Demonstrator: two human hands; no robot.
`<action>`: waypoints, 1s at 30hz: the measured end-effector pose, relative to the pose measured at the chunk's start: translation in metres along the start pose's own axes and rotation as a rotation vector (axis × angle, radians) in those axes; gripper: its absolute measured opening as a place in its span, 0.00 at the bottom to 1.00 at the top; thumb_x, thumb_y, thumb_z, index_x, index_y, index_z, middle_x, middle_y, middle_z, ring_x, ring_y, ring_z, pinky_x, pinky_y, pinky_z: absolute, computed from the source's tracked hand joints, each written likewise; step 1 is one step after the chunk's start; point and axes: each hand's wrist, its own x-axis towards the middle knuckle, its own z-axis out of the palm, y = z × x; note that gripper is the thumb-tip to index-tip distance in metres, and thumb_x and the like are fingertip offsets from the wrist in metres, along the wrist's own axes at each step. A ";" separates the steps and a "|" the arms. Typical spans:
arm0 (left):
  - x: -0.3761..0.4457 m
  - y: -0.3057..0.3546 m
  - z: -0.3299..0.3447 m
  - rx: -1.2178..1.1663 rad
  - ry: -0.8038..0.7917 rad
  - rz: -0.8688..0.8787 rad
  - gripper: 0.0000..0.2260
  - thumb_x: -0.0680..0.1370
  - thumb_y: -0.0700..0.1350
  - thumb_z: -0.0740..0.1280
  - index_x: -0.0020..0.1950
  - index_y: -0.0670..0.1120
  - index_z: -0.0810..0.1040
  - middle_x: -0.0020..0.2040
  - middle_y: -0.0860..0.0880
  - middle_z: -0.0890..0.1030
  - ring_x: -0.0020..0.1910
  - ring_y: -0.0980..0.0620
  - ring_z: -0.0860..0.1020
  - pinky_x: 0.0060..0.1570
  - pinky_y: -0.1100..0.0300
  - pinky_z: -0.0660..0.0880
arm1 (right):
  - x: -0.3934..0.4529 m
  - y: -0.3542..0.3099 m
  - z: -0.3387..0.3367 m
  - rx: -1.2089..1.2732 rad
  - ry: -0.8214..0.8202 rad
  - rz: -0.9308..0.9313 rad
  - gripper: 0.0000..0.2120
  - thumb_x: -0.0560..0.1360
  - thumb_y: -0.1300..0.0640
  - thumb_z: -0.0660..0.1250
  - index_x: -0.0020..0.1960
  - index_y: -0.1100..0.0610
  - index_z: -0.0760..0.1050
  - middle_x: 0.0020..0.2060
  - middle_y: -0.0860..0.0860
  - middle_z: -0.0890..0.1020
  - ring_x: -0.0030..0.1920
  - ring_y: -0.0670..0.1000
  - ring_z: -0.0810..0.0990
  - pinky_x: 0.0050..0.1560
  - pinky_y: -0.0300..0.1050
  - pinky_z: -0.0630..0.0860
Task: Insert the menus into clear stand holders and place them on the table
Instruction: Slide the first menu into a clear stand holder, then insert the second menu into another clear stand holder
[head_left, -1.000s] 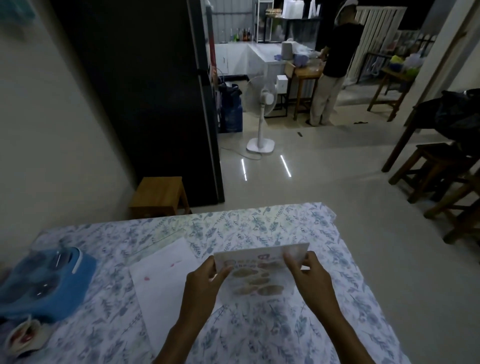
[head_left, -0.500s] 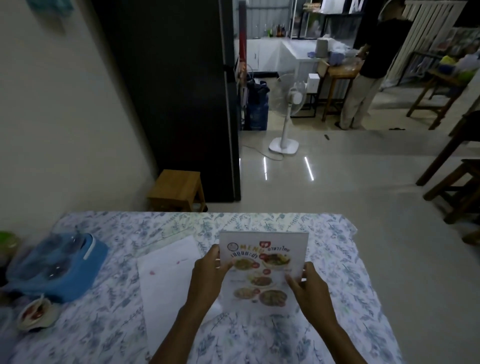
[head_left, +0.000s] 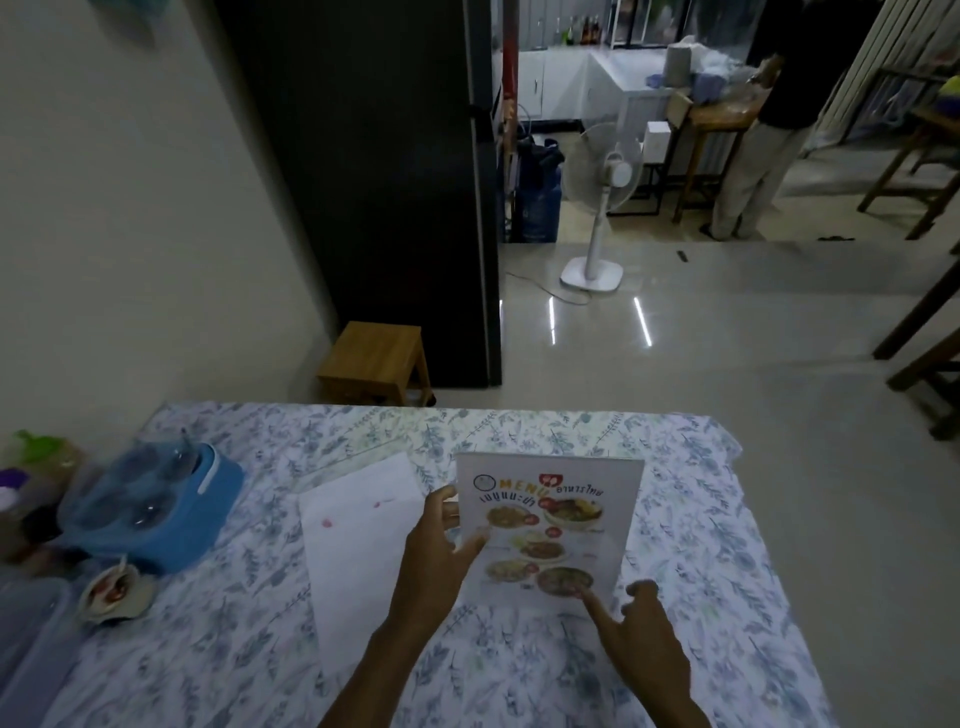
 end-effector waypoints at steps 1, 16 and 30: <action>0.000 -0.005 -0.003 0.014 0.007 -0.002 0.28 0.74 0.49 0.76 0.70 0.54 0.68 0.58 0.58 0.79 0.58 0.64 0.77 0.54 0.60 0.78 | -0.003 0.001 0.002 -0.010 -0.003 0.012 0.31 0.68 0.29 0.67 0.51 0.54 0.63 0.44 0.51 0.77 0.41 0.52 0.78 0.44 0.50 0.77; -0.007 -0.082 -0.077 0.041 -0.010 -0.111 0.25 0.73 0.44 0.76 0.66 0.52 0.70 0.57 0.54 0.79 0.58 0.58 0.77 0.54 0.60 0.75 | -0.063 -0.084 0.105 -0.131 -0.093 -0.213 0.18 0.74 0.36 0.65 0.49 0.50 0.66 0.38 0.44 0.78 0.38 0.48 0.78 0.39 0.46 0.74; 0.011 -0.162 -0.154 0.222 -0.060 -0.173 0.24 0.75 0.53 0.72 0.68 0.52 0.67 0.62 0.54 0.73 0.60 0.55 0.74 0.59 0.59 0.74 | -0.058 -0.162 0.206 -0.231 -0.037 -0.346 0.22 0.75 0.42 0.67 0.64 0.52 0.68 0.62 0.55 0.76 0.60 0.57 0.77 0.56 0.53 0.77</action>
